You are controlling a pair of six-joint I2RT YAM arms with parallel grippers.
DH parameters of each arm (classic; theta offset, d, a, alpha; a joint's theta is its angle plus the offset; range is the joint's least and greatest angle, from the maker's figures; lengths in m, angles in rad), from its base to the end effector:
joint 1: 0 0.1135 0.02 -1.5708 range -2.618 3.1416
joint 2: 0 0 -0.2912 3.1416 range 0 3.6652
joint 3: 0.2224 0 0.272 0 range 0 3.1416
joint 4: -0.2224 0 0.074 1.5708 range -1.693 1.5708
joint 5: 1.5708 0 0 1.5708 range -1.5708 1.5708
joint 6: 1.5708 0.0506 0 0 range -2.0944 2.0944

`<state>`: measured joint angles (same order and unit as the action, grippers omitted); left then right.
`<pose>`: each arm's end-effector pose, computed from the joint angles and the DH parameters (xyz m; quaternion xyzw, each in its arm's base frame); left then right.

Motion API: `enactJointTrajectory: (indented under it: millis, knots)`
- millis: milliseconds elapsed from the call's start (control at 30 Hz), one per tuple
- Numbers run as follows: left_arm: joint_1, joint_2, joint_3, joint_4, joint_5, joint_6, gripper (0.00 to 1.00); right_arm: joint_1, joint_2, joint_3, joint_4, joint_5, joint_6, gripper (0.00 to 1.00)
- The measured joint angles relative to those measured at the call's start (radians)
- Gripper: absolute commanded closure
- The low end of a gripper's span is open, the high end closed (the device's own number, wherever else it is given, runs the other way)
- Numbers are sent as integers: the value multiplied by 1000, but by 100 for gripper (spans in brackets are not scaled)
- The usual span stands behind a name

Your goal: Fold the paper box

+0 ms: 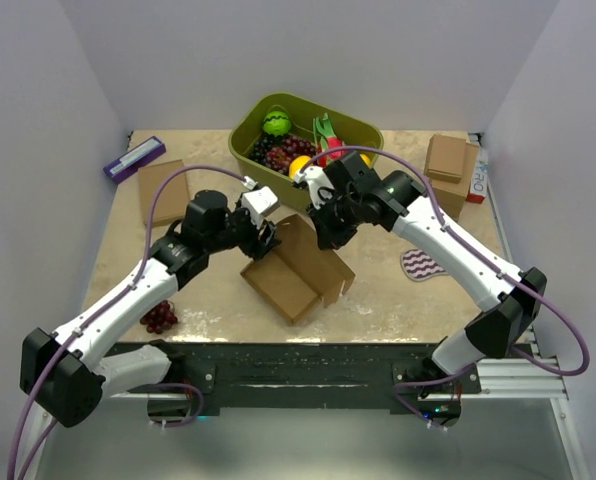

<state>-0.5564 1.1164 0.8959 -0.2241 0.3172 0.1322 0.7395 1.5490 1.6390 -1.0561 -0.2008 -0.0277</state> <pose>0.2247 -0.1583 0.3232 0.3612 0.7575 -0.2415 0.4872 0.2464 0.2384 0.3866 -0.3832 0.8696 0.1929 0.2444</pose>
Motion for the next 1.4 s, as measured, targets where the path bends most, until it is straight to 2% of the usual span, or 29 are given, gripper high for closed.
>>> enactJointTrajectory:
  millis: [100,133,200,233,300,400,467,500,600,633,667,733,833,933,967,1200,1400]
  knots:
    - [0,9,0,1,23,9,60,0,0,-1,0,-4,-3,100]
    - [0,12,-2,2,31,10,68,0,0,-1,0,-4,-4,100]
    - [0,17,-5,3,47,12,76,0,0,-1,0,-4,-6,100]
    - [0,18,-8,3,53,14,85,0,0,-1,0,-4,-7,100]
    - [0,18,-11,4,61,14,93,0,0,-2,0,-4,-8,100]
    - [2,20,-11,6,65,20,100,0,-1,-10,1,-3,-9,100]
    - [2,23,-12,6,71,23,100,0,-1,-13,2,-3,-10,100]
    - [2,26,-15,10,73,22,100,0,-2,-16,2,-3,-11,95]
    - [2,34,-24,23,71,17,100,0,-6,-28,6,0,-6,54]
    - [2,37,-26,25,61,12,100,0,-8,-32,15,5,-1,33]
    - [2,40,-29,30,45,2,100,0,-13,-39,26,21,6,27]
    - [2,47,-42,51,-4,-32,100,0,-32,-54,52,78,42,23]
    - [2,50,-74,90,-100,-105,100,-24,-72,-78,92,167,111,22]
    - [2,56,-112,149,-180,-182,100,-107,-146,-126,155,231,214,17]
    - [2,60,-125,170,-201,-207,100,-146,-180,-147,178,252,251,12]
    - [2,76,-209,311,-279,-349,100,-344,-362,-294,293,343,471,9]
    - [2,134,-240,422,-304,-429,100,-533,-369,-618,409,360,611,7]
